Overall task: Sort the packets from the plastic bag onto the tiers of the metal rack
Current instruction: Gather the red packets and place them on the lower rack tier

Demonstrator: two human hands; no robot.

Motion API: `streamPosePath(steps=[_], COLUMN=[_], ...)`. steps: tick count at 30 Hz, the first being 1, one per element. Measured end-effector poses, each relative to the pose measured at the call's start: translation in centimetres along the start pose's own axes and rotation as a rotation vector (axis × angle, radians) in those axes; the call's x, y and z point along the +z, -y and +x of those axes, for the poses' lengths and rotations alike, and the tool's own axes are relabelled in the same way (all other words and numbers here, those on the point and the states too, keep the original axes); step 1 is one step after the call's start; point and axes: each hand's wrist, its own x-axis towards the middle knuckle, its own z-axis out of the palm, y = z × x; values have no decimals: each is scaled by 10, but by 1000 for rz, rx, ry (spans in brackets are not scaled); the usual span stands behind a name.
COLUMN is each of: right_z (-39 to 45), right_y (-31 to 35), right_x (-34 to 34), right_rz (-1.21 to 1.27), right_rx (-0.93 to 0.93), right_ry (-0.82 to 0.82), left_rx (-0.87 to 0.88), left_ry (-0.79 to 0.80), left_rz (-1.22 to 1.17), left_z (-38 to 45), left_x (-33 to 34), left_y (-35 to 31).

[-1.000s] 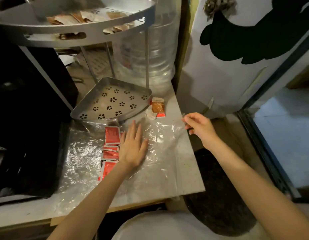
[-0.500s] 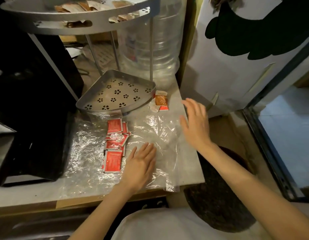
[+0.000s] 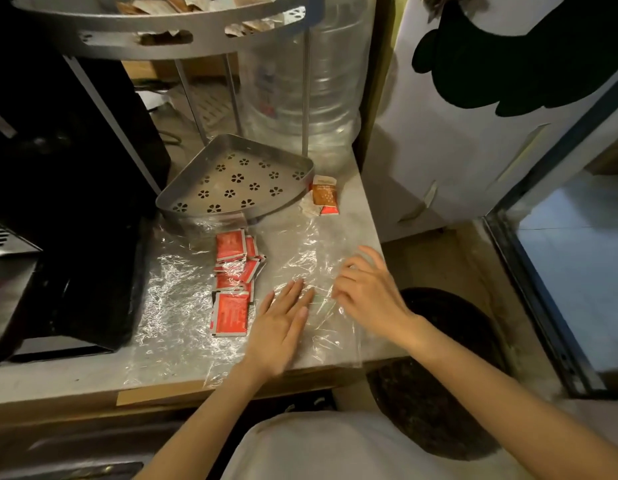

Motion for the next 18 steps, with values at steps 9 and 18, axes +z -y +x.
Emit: streamPosePath(steps=[9,18], right_z=[-32,-57], right_y=[-60,-112], right_x=[-41,-37], right_rz=[-130,-253], right_rx=[325,387], right_ry=[-18,454], left_rx=[41,53], left_ry=[83,116], left_rz=[231,172], left_z=[-2,-1], left_x=[5,0], left_y=[8,4])
